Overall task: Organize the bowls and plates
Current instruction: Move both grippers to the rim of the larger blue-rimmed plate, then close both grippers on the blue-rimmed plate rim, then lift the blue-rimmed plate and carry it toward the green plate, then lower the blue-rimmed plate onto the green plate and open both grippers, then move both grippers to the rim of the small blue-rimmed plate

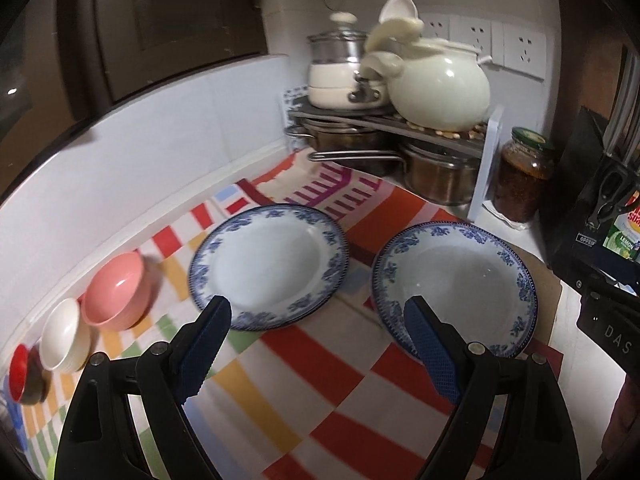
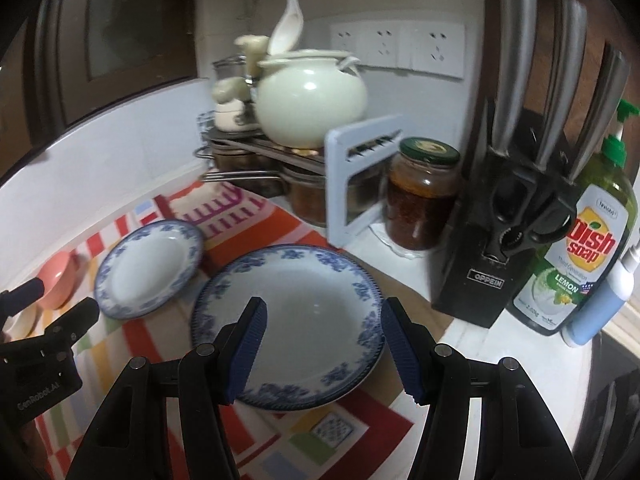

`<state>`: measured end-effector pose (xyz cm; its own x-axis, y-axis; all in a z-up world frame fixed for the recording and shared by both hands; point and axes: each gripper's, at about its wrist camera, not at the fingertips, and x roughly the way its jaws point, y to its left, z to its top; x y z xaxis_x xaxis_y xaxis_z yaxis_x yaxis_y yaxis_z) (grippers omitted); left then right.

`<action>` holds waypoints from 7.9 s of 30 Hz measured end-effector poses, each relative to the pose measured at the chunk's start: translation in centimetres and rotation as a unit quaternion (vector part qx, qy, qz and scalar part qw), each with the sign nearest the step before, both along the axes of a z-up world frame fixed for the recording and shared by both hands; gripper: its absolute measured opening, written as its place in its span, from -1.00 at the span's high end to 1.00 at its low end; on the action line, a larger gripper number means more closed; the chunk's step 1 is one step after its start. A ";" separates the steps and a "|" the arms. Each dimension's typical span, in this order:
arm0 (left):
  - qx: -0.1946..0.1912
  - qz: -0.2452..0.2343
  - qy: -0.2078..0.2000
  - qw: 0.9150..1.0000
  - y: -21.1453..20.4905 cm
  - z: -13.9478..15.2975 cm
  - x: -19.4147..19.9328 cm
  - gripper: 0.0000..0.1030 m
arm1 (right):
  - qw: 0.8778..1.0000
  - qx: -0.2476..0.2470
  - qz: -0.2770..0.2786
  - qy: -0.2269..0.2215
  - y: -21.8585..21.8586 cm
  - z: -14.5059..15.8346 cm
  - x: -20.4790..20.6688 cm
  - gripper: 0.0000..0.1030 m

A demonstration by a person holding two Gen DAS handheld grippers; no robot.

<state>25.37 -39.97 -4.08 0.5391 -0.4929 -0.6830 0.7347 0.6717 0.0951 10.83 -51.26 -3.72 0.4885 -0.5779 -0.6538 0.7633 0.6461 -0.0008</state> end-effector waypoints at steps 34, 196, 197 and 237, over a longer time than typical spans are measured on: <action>0.058 -0.035 0.085 0.994 -10.6 -9.9 3.3 -0.16 | 0.996 0.066 -0.026 0.053 -9.7 -9.4 2.7 -0.16; -0.004 0.483 0.124 0.867 49.4 -8.0 1.6 0.33 | 0.866 0.037 0.482 0.126 42.6 -7.6 19.5 0.30; -0.005 0.483 0.128 0.866 49.4 -8.1 1.6 0.33 | 0.866 0.037 0.483 0.127 42.7 -7.6 19.5 0.30; -0.038 0.309 0.035 0.950 31.9 1.0 2.6 -0.14 | 0.930 0.001 0.365 0.052 27.5 -0.3 14.0 -0.35</action>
